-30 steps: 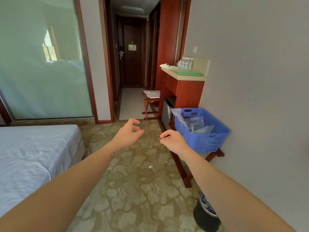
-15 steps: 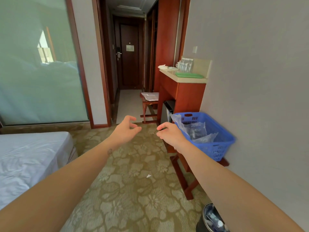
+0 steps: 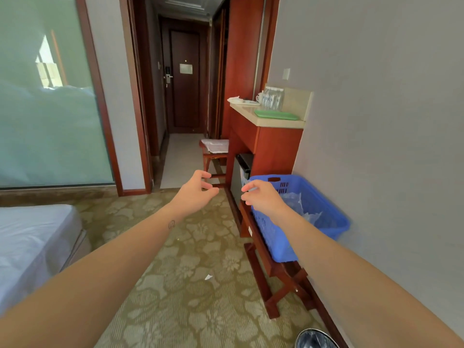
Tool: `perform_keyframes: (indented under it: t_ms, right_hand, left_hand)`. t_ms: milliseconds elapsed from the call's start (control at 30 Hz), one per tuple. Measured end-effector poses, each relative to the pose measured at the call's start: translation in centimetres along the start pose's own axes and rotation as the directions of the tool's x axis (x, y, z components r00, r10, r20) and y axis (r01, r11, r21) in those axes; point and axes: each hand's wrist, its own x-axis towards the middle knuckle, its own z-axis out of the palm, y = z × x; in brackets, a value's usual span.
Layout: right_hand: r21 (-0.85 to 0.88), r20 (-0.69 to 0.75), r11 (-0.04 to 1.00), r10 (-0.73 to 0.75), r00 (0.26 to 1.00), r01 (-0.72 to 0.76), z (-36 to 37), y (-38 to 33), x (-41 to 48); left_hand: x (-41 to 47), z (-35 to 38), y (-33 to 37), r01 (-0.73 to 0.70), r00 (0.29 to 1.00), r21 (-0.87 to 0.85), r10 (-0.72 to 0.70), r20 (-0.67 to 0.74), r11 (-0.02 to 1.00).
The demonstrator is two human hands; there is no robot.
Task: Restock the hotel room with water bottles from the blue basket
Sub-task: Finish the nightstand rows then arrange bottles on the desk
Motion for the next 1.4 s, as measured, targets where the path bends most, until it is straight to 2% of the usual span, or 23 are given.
perform_keyframes:
  t_ms: [233,633,1067,1400]
  right_hand:
    - [0.005,0.017,0.999,0.052,0.999,-0.052,0.7,1.8,3.5]
    - [-0.024,-0.11,0.995,0.097,0.989,-0.1,2.6,2.1,13.0]
    - [0.059,-0.177,0.982,0.189,0.966,-0.181,7.1,1.7,21.1]
    - [0.07,-0.274,0.97,0.244,0.93,-0.234,5.7,5.3,23.8]
  left_hand:
    - [4.2,1.0,-1.8,0.014,1.0,-0.004,-0.014,0.025,1.0]
    - [16.1,0.5,-4.1,-0.08,0.991,-0.009,0.081,0.107,0.997]
    - [25.8,-1.8,-8.3,-0.111,0.959,0.001,0.107,0.262,0.994]
    - [29.9,1.5,-8.4,-0.151,0.913,-0.022,0.148,0.38,0.988]
